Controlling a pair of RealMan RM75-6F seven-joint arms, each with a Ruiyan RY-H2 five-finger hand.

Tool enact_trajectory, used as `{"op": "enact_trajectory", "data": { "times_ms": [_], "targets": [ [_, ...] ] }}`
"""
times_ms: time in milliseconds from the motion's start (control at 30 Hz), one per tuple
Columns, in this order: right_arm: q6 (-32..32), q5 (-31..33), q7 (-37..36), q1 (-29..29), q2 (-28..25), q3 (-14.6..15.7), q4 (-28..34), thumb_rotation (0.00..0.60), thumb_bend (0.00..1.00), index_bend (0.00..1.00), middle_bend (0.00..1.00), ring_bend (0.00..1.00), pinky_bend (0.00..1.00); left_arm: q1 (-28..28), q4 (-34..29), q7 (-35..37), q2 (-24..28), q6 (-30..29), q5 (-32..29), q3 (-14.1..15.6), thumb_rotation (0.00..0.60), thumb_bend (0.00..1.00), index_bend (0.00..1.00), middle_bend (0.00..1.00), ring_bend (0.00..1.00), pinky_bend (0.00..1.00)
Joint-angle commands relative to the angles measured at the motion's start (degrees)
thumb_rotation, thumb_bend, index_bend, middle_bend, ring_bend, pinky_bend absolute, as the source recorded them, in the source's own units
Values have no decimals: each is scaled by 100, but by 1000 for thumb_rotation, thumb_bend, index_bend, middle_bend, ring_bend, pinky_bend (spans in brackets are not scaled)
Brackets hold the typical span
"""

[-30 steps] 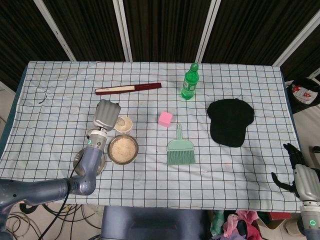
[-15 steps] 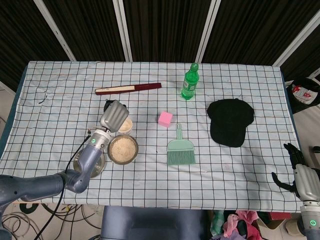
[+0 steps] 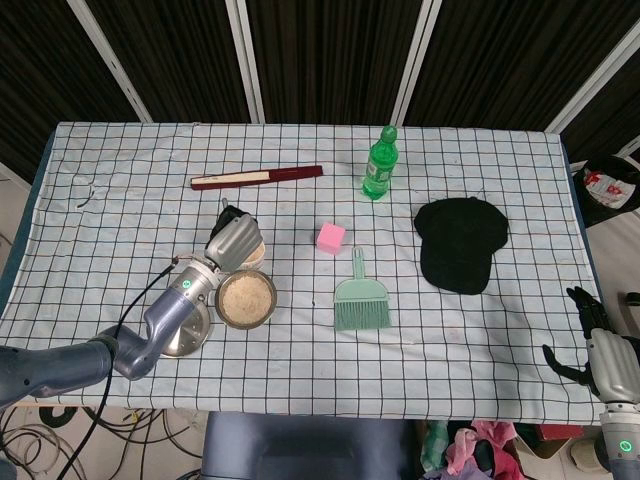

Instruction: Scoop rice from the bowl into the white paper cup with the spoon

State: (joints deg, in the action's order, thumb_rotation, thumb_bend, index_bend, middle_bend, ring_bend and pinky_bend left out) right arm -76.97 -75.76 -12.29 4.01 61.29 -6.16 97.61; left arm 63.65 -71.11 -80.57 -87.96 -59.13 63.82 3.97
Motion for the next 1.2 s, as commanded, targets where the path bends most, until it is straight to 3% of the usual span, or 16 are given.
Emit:
{"op": "enact_trajectory", "data": {
  "times_ms": [33,400,733,967,1200],
  "targets": [
    [0,3,-2,-1,-1,-1,4,600,303,62,0,0,210,6,26,-65,46,40,93,31,600,399,637,1000,1000,1000],
    [9,-7,-14,-3,-8,9,12,600,303,62,0,0,211,-117,-60,-53,100,33,218,-16,600,399,637,1000,1000,1000],
    [-8,-21,-8,-7,-2,11,11,600,303,62,0,0,211,-410,-376,306,-65,-398,-256,-546,600,399,637,1000,1000,1000],
    [-12,-19,-20,-8,-2,6,6,600,303,62,0,0,211,-770,-1070,821,112,-853,-507,-835,600,398,636,1000,1000,1000],
    [-6,-23,-3,-2,6,8,0,600,303,62,0,0,210,-1315,-2008,1413,544,-1253,-642,-783,600,396,635,1000,1000,1000]
  ]
}}
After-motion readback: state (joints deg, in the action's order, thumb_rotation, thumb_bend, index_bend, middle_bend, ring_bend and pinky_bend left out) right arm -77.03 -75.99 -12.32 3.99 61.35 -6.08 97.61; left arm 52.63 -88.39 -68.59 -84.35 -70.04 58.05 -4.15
